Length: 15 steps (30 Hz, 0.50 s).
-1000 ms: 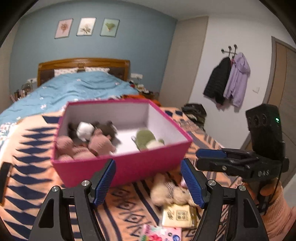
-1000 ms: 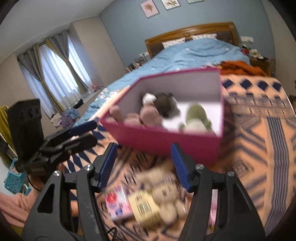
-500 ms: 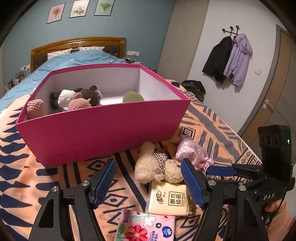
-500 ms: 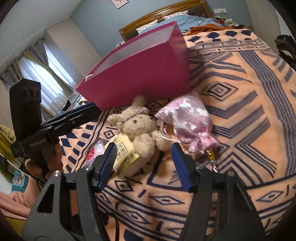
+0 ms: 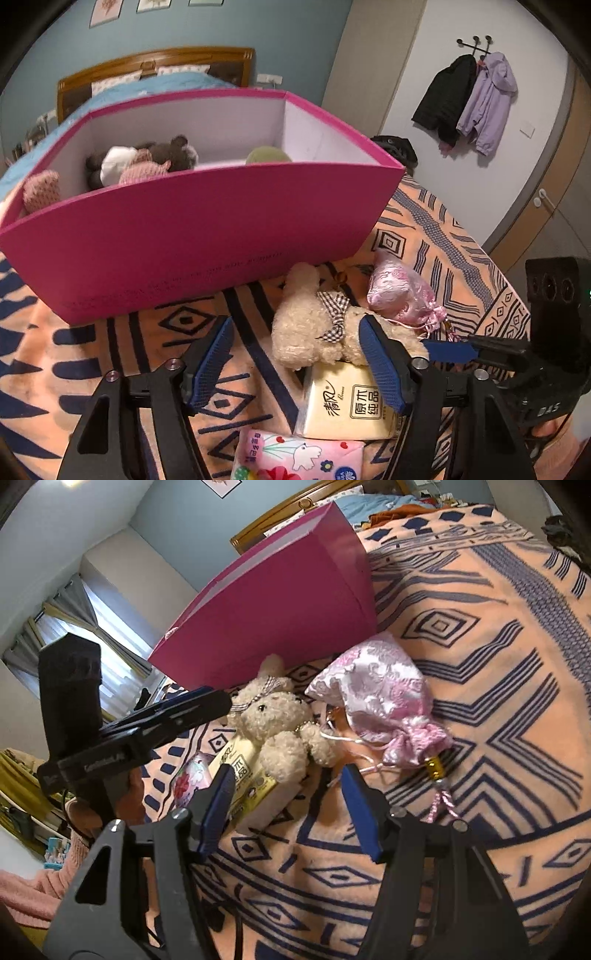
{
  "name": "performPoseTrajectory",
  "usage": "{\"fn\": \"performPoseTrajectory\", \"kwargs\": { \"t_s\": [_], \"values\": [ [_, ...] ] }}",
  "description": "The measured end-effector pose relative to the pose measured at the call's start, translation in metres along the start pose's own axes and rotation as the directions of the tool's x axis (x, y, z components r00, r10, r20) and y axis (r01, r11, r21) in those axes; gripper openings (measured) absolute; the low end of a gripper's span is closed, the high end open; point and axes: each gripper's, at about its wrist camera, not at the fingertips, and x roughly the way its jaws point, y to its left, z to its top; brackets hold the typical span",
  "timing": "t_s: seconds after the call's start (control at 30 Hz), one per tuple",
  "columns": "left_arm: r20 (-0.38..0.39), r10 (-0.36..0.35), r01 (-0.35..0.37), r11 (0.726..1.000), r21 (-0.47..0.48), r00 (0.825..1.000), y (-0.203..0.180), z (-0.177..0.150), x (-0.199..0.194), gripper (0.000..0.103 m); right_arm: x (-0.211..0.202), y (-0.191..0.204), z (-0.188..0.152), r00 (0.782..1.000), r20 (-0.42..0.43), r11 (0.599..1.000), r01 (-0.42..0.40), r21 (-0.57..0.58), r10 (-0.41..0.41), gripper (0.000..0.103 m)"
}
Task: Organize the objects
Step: 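Reach the left gripper to the cream teddy bear and grasp it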
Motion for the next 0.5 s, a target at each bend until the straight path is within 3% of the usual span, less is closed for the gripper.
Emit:
{"fn": "performPoseTrajectory", "kwargs": {
  "t_s": [0.27, 0.33, 0.43, 0.5],
  "values": [
    [-0.075, -0.066, 0.062, 0.997, -0.052, 0.995, 0.009, -0.003, 0.017, 0.063, 0.008, -0.005, 0.006, 1.0, 0.001, 0.999, -0.004, 0.049, 0.004, 0.055],
    [-0.08, -0.102, 0.097, 0.993, -0.066, 0.992, 0.01, -0.003, 0.018, 0.055, 0.009, -0.006, 0.007, 1.0, 0.004, 0.999, -0.001, 0.054, 0.0, 0.053],
    [-0.091, -0.143, 0.136, 0.987, -0.085, 0.985, 0.011, -0.003, 0.02, 0.05, 0.01, -0.007, 0.008, 1.0, 0.004, 0.998, 0.013, 0.053, -0.013, 0.045],
    [-0.096, -0.161, 0.152, 0.984, -0.092, 0.982, 0.011, -0.004, 0.021, 0.047, 0.01, -0.006, 0.006, 1.0, 0.003, 0.998, 0.024, 0.055, -0.024, 0.034]
  ]
}}
